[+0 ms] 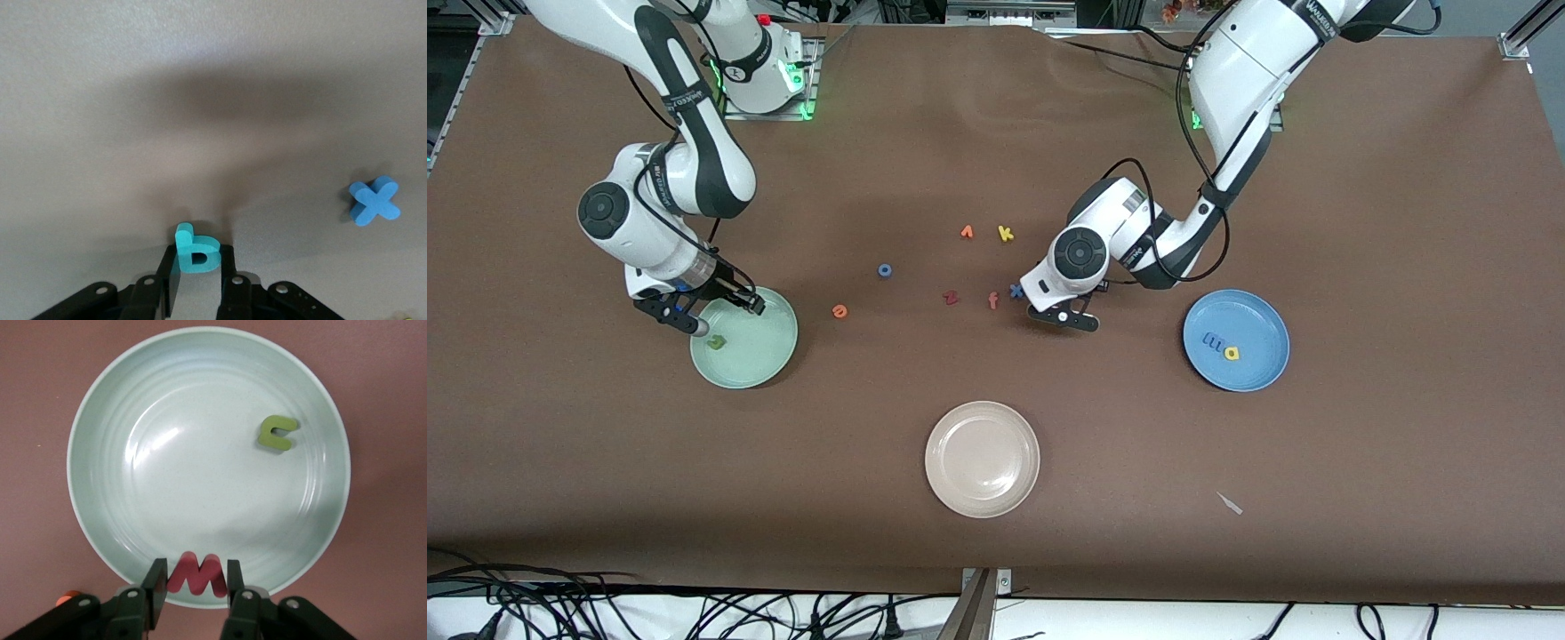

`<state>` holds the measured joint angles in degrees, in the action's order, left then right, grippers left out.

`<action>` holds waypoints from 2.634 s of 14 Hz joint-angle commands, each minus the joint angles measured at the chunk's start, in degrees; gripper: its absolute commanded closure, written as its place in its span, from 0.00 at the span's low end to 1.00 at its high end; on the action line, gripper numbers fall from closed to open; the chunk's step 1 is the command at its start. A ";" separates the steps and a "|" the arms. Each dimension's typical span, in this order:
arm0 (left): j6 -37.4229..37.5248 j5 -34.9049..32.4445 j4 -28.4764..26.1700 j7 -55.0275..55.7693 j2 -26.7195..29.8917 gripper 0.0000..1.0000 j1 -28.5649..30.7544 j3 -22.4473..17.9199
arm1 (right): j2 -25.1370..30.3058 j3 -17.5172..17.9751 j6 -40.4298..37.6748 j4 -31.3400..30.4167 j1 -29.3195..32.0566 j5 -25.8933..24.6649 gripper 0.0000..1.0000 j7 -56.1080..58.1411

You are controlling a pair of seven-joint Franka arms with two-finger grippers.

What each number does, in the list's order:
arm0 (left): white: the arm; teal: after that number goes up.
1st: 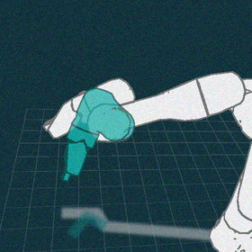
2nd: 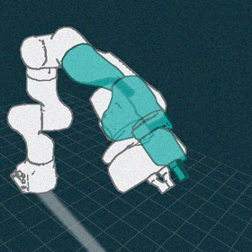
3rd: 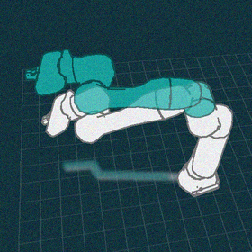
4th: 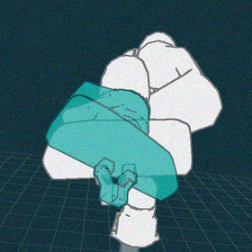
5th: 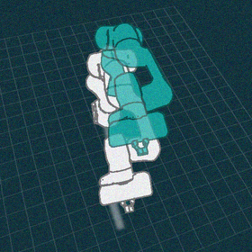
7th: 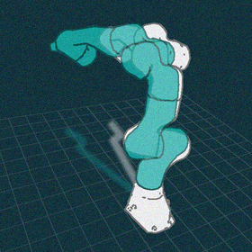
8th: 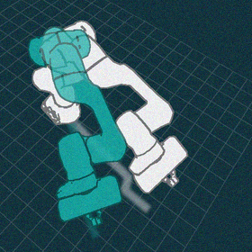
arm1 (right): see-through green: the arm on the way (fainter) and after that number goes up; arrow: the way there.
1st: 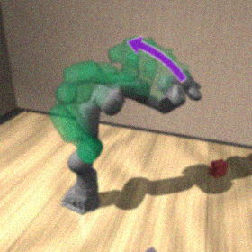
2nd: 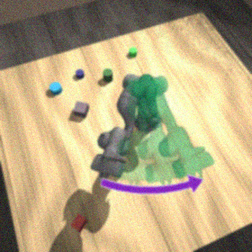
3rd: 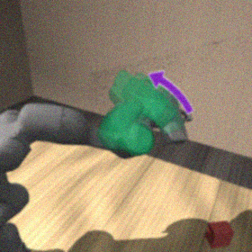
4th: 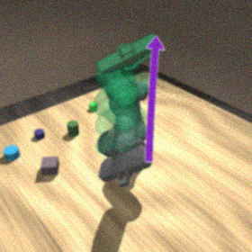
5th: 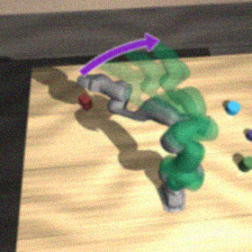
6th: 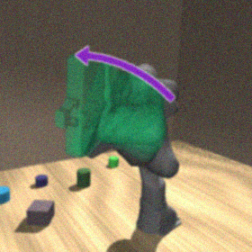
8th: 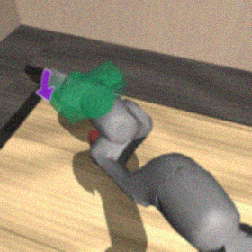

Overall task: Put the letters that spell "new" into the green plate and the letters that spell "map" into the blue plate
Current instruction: 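Grasp the teal letter with the left gripper while the right gripper places pink, then place the teal letter on the blue plate while the right gripper grasps orange, then drop the orange letter on the green plate while the left gripper withdraws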

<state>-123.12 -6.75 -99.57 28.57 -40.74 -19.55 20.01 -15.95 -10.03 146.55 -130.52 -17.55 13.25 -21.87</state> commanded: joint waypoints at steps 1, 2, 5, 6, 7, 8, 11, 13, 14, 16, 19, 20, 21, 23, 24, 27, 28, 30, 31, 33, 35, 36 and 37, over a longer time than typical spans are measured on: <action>1.13 -1.08 0.25 -0.36 2.50 0.93 1.61 -0.41 | -0.74 1.24 0.49 -0.09 -0.38 0.99 0.39 -2.19; 4.35 -1.16 0.43 -0.53 3.99 0.93 2.75 -0.41 | -1.71 2.38 1.54 0.35 -0.38 0.90 0.38 -4.39; 16.38 -1.25 5.16 -6.91 6.38 0.91 7.06 -0.84 | -2.33 5.97 2.95 0.71 -1.08 0.99 0.37 -12.45; 19.38 -1.43 6.48 -12.08 6.38 0.91 9.68 -1.11 | -3.20 7.30 3.22 1.75 -2.47 0.99 0.36 -16.93; 20.28 -2.30 6.58 -16.31 6.46 0.91 12.67 -1.11 | -4.08 7.31 3.57 2.72 -5.53 1.08 0.35 -20.63; 20.55 -4.05 6.23 -20.88 6.47 0.91 14.78 -1.02 | -5.13 7.31 4.70 3.34 -7.30 1.08 0.34 -23.45; 21.79 -8.28 5.27 -29.25 6.12 0.91 20.24 -1.02 | -7.16 7.31 7.95 3.26 -9.69 1.08 0.34 -26.47; 20.74 -9.68 5.00 -32.68 4.54 0.89 24.36 -1.11 | -8.30 7.22 9.98 2.65 -9.78 0.99 0.33 -26.21; 19.95 -10.04 5.09 -34.53 3.84 0.70 26.04 -0.76 | -8.39 7.13 9.99 2.55 -9.78 0.99 0.33 -26.03; 19.50 -9.95 5.26 -35.51 3.65 0.00 26.15 -0.76 | -8.40 7.13 9.99 2.47 -9.78 0.99 0.33 -25.85; 19.94 -8.99 6.14 -35.34 4.79 0.00 25.53 -0.15 | -8.92 6.96 10.16 2.55 -9.78 0.90 0.33 -25.59; 20.03 -8.99 6.23 -35.16 5.67 0.00 25.53 0.81 | -9.10 6.87 10.42 2.55 -9.78 0.90 0.33 -25.59; 20.03 -8.99 7.01 -34.81 6.20 0.00 25.62 2.13 | -9.19 6.78 10.51 2.47 -9.78 0.90 0.33 -25.59; 22.04 -8.90 9.21 -35.33 7.08 0.00 25.70 3.28 | -9.80 6.00 10.95 2.55 -9.78 0.90 0.34 -25.59; 22.49 -8.90 10.96 -35.25 7.26 0.00 25.70 3.98 | -10.24 5.73 11.65 2.47 -9.78 0.90 0.35 -25.59; 27.21 -8.90 17.89 -35.16 9.01 0.00 25.79 6.18 | -10.42 5.73 12.09 2.55 -9.78 0.99 0.38 -25.76; 30.54 -8.98 20.79 -35.16 9.45 0.00 25.70 6.53 | -10.50 5.73 12.09 2.47 -9.78 0.99 0.40 -25.77; 34.78 -8.03 27.12 -35.34 9.72 0.00 26.40 6.62 | -10.68 5.73 12.09 2.55 -9.78 1.08 0.54 -26.38; 35.75 -5.06 29.41 -35.16 9.89 0.00 26.58 5.93 | -10.77 5.73 12.09 2.55 -9.78 1.17 0.62 -26.47; 35.85 -0.22 30.22 -35.25 14.26 0.00 25.19 -0.54 | -10.77 5.73 12.09 2.55 -9.78 1.17 0.75 -26.56; 35.67 5.92 29.61 -33.94 18.23 0.00 18.09 -11.86 | -10.77 5.73 12.09 2.55 -9.78 1.25 0.78 -26.64; 35.67 9.78 29.26 -33.06 19.29 0.00 15.71 -16.97 | -10.86 5.73 12.09 2.55 -9.87 1.25 0.80 -26.64; 35.24 12.61 27.86 -32.70 20.69 0.00 14.47 -20.15 | -10.77 5.73 11.92 2.55 -9.87 1.25 0.80 -26.56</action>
<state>-88.04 0.88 -69.30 -5.76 -23.26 -0.76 7.14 -25.28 -4.33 157.51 -128.08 -27.25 13.37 -48.48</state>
